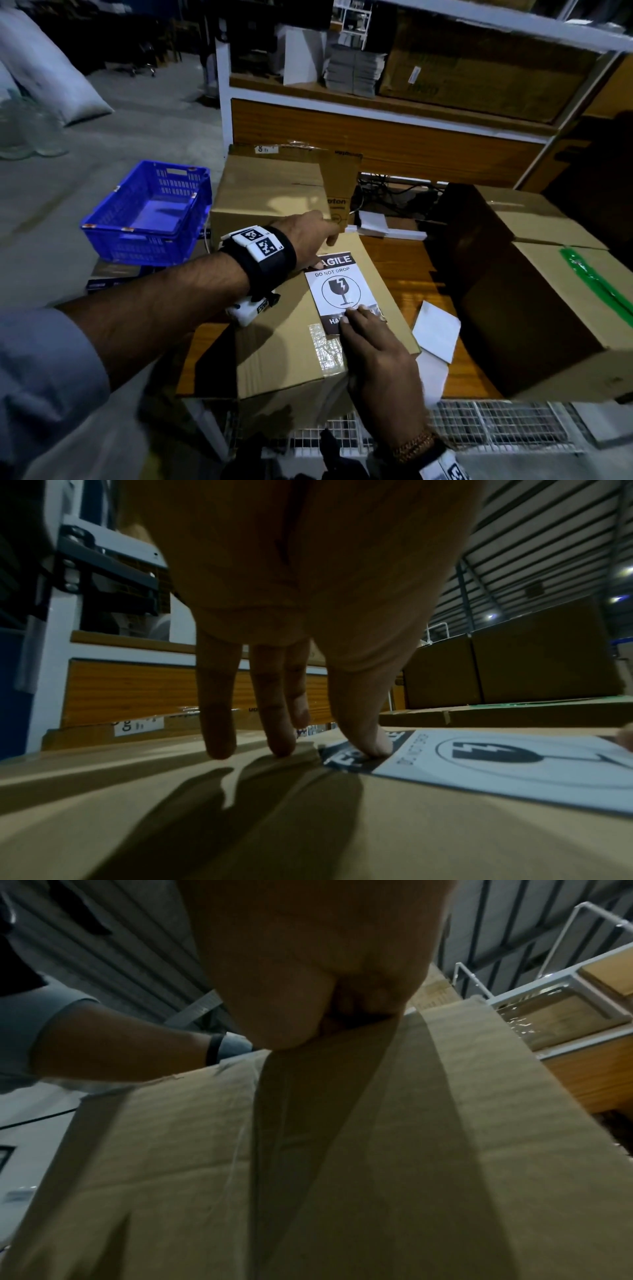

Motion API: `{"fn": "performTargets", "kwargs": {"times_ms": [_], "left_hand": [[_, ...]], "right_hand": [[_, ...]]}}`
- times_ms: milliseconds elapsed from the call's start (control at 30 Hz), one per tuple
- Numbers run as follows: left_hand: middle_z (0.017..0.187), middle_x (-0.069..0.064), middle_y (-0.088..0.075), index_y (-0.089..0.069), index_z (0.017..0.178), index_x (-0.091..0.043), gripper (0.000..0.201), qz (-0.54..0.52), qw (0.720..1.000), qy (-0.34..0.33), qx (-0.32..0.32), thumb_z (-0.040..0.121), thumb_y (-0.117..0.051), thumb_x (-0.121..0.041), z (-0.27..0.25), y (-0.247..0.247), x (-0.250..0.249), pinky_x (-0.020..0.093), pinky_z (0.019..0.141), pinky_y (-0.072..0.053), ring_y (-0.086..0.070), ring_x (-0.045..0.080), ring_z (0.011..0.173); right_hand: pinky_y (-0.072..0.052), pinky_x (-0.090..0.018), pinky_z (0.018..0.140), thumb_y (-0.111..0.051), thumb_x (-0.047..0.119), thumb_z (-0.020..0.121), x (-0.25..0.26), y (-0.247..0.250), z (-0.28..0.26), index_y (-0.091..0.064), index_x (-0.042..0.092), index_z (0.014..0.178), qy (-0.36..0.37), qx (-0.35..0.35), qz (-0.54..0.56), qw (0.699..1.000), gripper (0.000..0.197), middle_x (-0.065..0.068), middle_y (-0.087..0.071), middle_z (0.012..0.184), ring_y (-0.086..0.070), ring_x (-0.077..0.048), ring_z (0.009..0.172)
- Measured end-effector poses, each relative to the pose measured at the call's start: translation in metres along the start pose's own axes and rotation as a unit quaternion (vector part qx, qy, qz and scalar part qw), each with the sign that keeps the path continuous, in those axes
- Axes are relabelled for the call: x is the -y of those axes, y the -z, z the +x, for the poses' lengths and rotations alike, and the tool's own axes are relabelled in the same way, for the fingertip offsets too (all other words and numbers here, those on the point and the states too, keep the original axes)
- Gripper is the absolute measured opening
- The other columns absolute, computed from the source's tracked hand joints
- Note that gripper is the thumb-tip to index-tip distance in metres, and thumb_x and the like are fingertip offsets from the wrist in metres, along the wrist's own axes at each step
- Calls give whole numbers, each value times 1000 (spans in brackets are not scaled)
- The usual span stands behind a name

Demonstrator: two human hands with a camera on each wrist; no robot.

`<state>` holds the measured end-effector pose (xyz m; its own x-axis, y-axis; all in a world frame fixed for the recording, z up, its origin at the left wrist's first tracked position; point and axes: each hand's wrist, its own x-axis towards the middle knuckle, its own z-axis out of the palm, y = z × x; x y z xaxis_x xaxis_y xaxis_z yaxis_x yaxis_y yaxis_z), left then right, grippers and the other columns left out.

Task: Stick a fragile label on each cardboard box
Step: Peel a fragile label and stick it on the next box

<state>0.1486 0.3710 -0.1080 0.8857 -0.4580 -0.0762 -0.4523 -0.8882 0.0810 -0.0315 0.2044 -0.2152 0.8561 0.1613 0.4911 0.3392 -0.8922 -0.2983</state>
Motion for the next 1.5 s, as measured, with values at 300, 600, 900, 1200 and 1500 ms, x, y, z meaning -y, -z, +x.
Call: {"fn": "performTargets", "kwargs": {"times_ms": [300, 600, 900, 1200, 1500], "left_hand": [[124, 3, -56, -59, 133, -21, 64, 108, 990, -26, 84, 91, -57, -69, -20, -14, -10, 41, 85, -50, -54, 26, 114], [158, 11, -33, -31, 154, -13, 124, 100, 985, -15, 137, 65, -61, -94, -31, -16, -9, 50, 112, -40, -35, 32, 140], [172, 9, 5, 0, 163, -13, 142, 93, 978, 9, 185, 64, -69, -88, -42, -5, -22, 49, 122, -18, -3, 29, 156], [170, 7, 19, 13, 162, -14, 153, 61, 975, 33, 211, 60, -74, -87, -39, -11, -18, 60, 123, -10, 14, 32, 157], [167, 11, 28, 21, 159, -8, 153, 64, 972, 28, 222, 65, -71, -85, -41, -11, -20, 56, 124, -3, 20, 31, 156]], "right_hand": [[-50, -47, 104, -72, 3, 92, -6, -14, -9, -75, 15, 125, 36, -49, 27, 998, 35, -7, -69, 128, -59, -28, 125], [-48, -27, 91, -79, -8, 79, -6, -7, -4, -81, 15, 98, 64, -94, 103, 988, 30, 0, -71, 108, -62, -18, 106], [-50, -44, 99, -64, 5, 86, -24, 12, 6, -70, 10, 121, -17, -53, 83, 995, 36, -1, -61, 124, -55, -22, 117], [-44, -39, 78, -67, 10, 79, -31, 24, 15, -59, 14, 90, 8, -18, 43, 999, 15, 0, -56, 100, -49, -23, 94], [-49, -33, 74, -79, 4, 75, -30, 26, 17, -66, 16, 95, 34, 19, 37, 999, 26, 2, -60, 103, -54, -20, 95]]}}
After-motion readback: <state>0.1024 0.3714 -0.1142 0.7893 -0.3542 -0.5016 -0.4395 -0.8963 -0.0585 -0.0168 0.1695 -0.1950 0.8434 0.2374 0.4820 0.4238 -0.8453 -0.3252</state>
